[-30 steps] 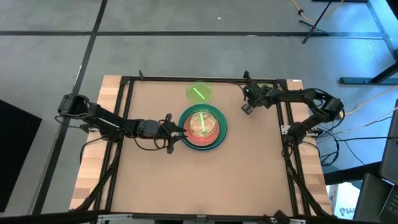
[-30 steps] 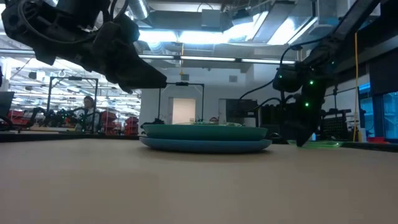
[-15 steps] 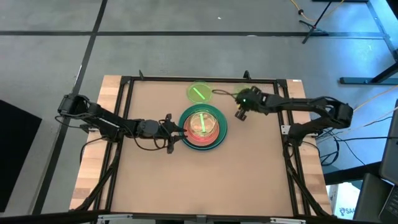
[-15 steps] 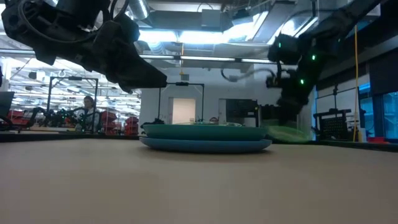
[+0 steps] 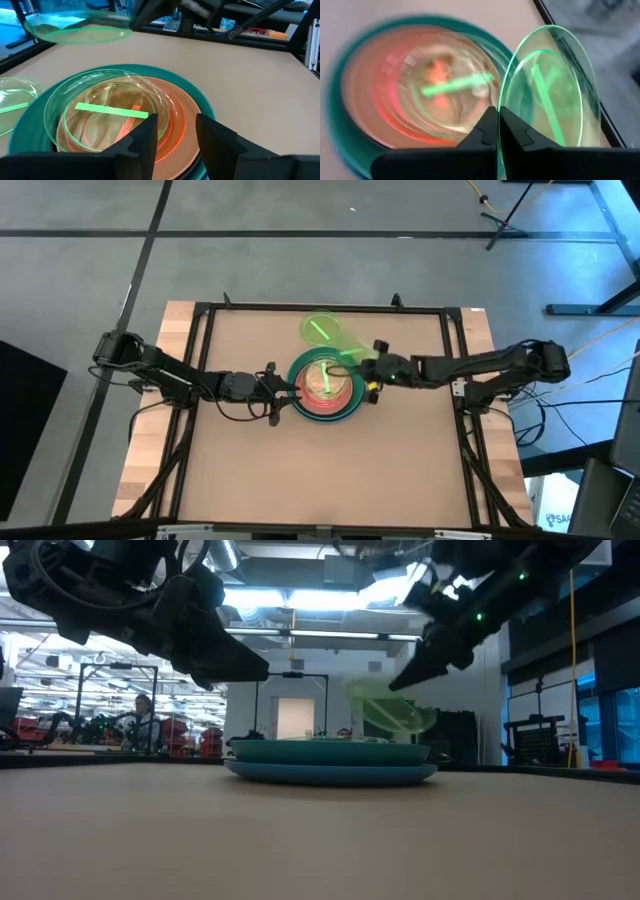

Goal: Stack plastic plates
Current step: Stack the light green plate on top of the light green plate

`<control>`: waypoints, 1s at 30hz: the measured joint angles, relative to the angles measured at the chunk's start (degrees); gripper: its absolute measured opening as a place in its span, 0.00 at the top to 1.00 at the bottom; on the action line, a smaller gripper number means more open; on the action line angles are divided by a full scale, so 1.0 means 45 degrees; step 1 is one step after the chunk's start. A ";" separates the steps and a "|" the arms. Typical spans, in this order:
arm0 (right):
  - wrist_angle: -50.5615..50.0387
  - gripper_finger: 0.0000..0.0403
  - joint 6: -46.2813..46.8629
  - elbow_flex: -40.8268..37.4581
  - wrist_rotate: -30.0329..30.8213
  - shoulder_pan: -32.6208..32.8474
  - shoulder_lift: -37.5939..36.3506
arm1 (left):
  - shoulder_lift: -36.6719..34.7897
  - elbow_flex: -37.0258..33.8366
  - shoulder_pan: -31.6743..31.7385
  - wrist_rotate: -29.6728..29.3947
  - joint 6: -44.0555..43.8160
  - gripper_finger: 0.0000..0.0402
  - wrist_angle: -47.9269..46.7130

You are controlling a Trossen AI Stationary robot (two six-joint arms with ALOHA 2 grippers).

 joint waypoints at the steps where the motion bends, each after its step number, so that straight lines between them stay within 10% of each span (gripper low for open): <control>1: 0.0287 1.00 -0.0191 0.0000 -0.0176 0.0224 0.0005 | 0.0000 0.0000 -0.0032 0.0001 0.0004 0.68 0.0000; 20: 0.3580 0.98 -0.1135 0.0000 -0.1523 0.1413 0.3159 | -0.0005 0.0286 0.0310 -0.0378 0.0794 0.68 -0.0007; 30: 0.4118 0.67 -0.0811 0.0000 -0.2241 0.1428 0.3523 | -0.0005 0.1452 0.1337 -0.0218 0.1990 0.68 -0.1944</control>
